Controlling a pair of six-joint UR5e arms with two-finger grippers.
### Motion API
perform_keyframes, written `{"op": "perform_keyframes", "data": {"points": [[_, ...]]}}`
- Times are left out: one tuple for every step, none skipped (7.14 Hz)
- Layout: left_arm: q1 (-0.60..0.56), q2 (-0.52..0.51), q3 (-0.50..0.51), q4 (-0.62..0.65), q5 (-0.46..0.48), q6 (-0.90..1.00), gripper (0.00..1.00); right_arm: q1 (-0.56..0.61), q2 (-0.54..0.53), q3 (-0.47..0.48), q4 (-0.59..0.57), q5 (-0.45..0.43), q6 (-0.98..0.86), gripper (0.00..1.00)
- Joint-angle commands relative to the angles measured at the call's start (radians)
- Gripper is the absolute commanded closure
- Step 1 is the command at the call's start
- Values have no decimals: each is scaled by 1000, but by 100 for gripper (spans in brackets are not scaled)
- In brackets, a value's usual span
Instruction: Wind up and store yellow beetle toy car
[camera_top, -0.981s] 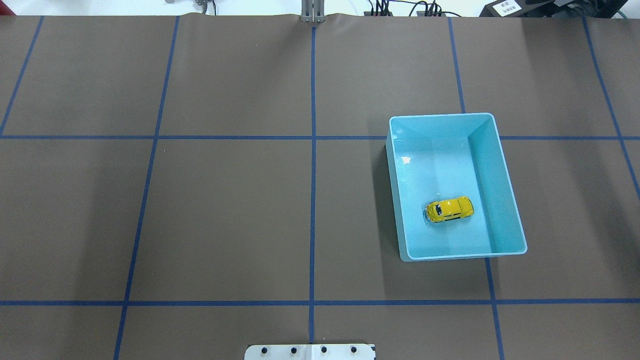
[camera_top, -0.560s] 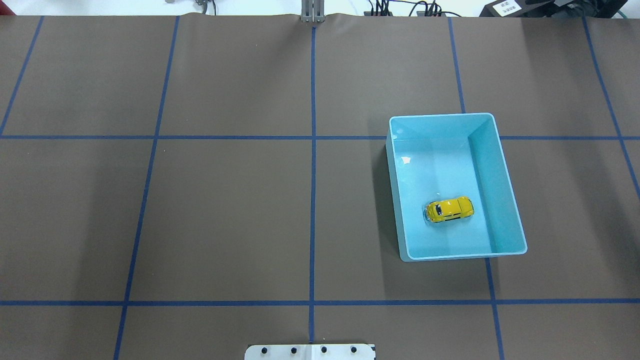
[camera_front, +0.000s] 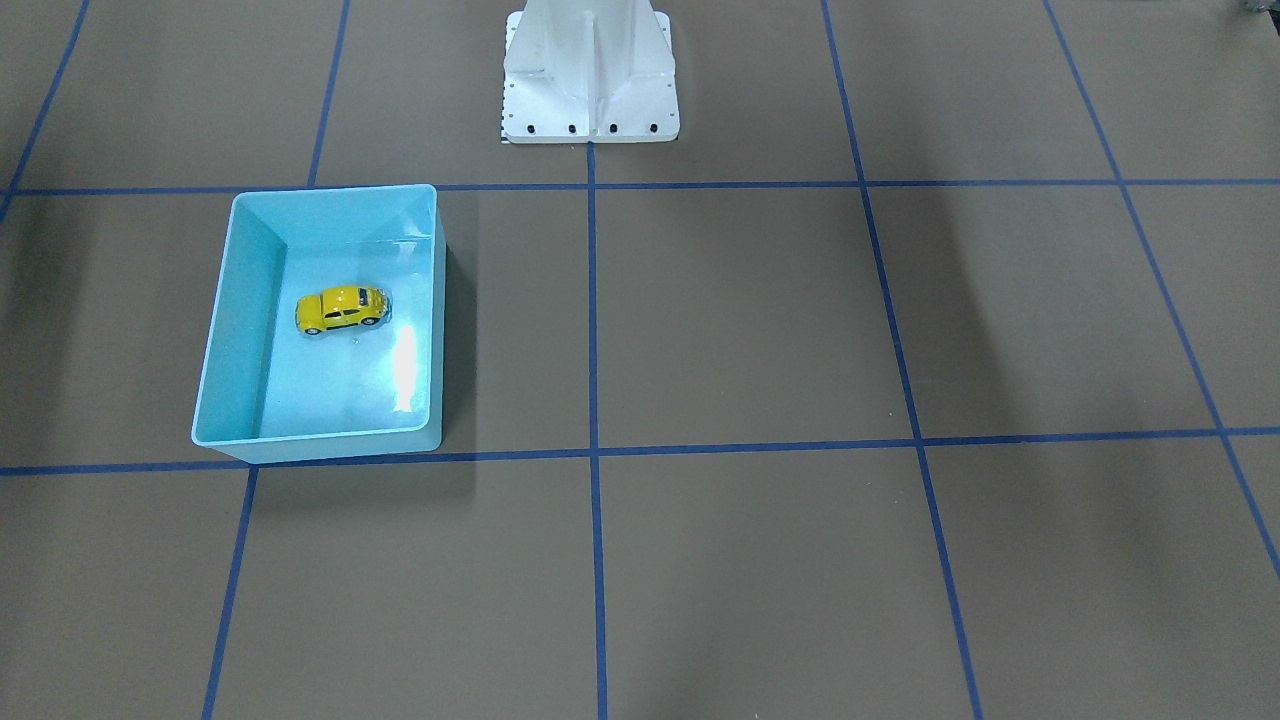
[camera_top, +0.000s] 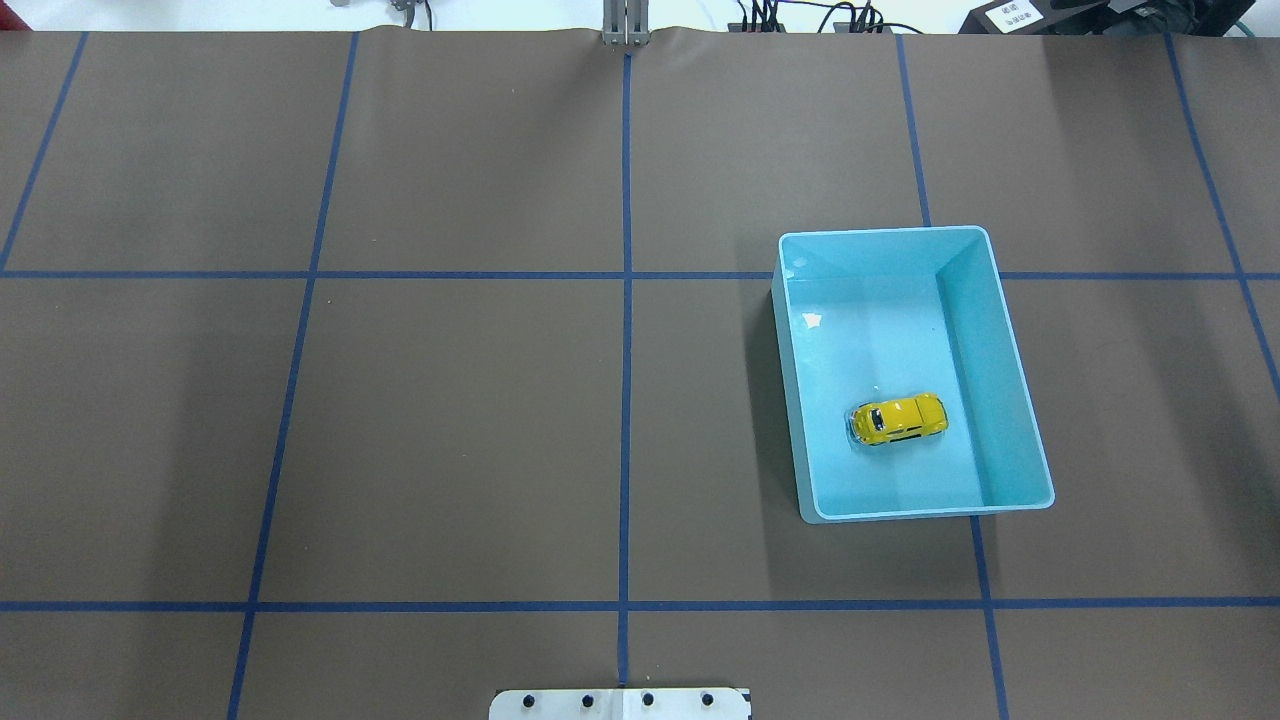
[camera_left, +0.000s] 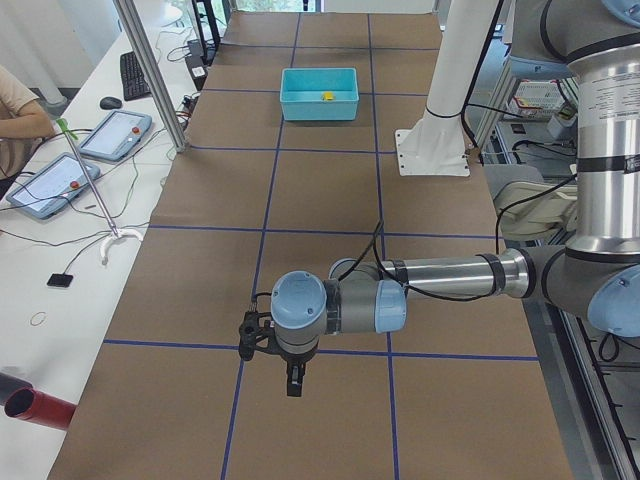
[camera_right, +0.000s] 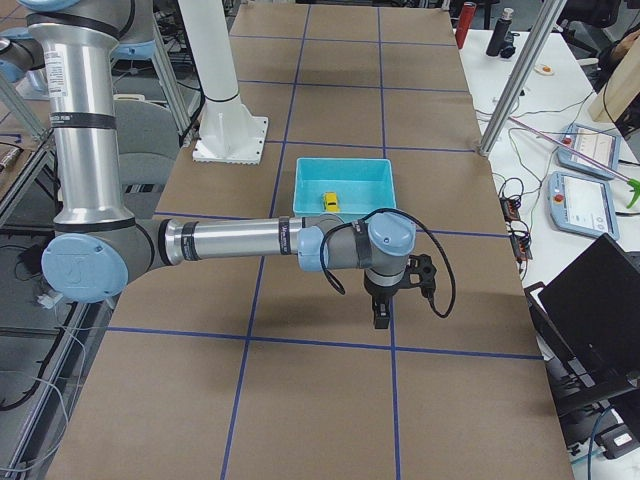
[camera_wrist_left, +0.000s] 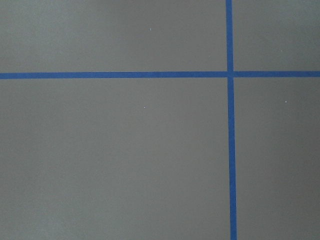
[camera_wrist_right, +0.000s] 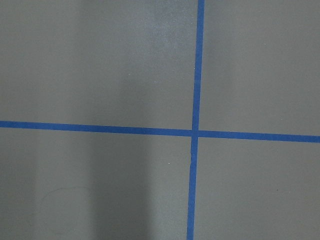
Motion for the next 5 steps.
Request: {"op": "perform_keyframes", "data": {"points": [[0,0,1,0,0,0,0,0,0,0,-1,-3,1,0],[0,0,2,-2,0,0,0,0,0,2,-1,-3,1,0],[0,0,4,-2,0,0,0,0,0,2,-3,-3,1,0],[0,0,4,0,0,0,0,-2,0,2,-3,-1,2,0],[0,0,7,-2,-2,0,0,0,0,2,-3,-1,2,0]]}}
